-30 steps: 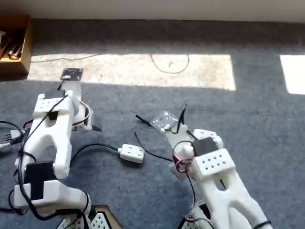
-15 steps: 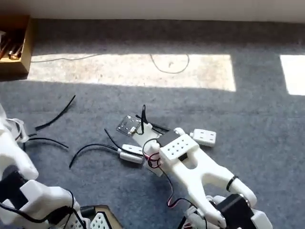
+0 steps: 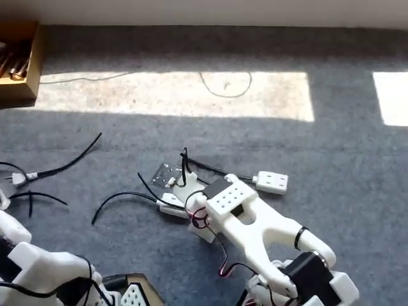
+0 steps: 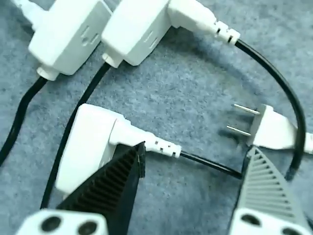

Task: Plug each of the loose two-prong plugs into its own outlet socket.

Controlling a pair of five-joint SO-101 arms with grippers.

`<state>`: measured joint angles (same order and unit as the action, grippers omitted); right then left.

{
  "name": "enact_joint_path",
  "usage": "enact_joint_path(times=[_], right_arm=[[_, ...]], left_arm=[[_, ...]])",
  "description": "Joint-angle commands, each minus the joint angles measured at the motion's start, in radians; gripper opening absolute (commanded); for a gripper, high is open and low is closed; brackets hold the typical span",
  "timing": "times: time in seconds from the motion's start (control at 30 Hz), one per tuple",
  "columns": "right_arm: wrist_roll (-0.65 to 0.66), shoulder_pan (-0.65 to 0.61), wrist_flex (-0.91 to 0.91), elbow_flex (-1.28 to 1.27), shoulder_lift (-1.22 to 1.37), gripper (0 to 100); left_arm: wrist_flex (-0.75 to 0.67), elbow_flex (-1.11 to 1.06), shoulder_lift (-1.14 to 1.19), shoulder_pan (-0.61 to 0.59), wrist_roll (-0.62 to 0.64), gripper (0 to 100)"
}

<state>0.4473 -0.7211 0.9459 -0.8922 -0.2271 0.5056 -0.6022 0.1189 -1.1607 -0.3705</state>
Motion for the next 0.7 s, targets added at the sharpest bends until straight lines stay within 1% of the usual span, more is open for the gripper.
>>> enact_joint_path(times=[0.0,0.07,0.17,0.3,0.37,0.43,0.5,0.67], right_arm=[[0.009,0.010,0.008,0.028,-0.001,26.2],[0.011,0.016,0.042,0.071,0.002,26.4],[0.069,0.033,0.136,0.173,0.005,26.4],[0.118,0.113,0.246,0.302,0.005,26.4],[0.150,0.147,0.259,0.331,0.007,26.3],[0.180,0.157,0.254,0.305,0.007,26.3],[0.193,0.151,0.251,0.280,0.007,26.3],[0.186,0.082,0.242,0.263,0.005,26.3]], left_arm=[[-0.057,0.002,0.044,-0.048,-0.009,30],[-0.081,0.002,0.067,-0.065,-0.046,30],[-0.107,0.002,0.104,-0.076,-0.069,30],[-0.137,0.004,0.134,-0.084,-0.069,30],[-0.138,0.004,0.137,-0.087,-0.069,30],[-0.138,0.004,0.139,-0.087,-0.069,30],[-0.138,0.004,0.140,-0.082,-0.069,30],[-0.138,0.002,0.140,-0.081,-0.069,30]])
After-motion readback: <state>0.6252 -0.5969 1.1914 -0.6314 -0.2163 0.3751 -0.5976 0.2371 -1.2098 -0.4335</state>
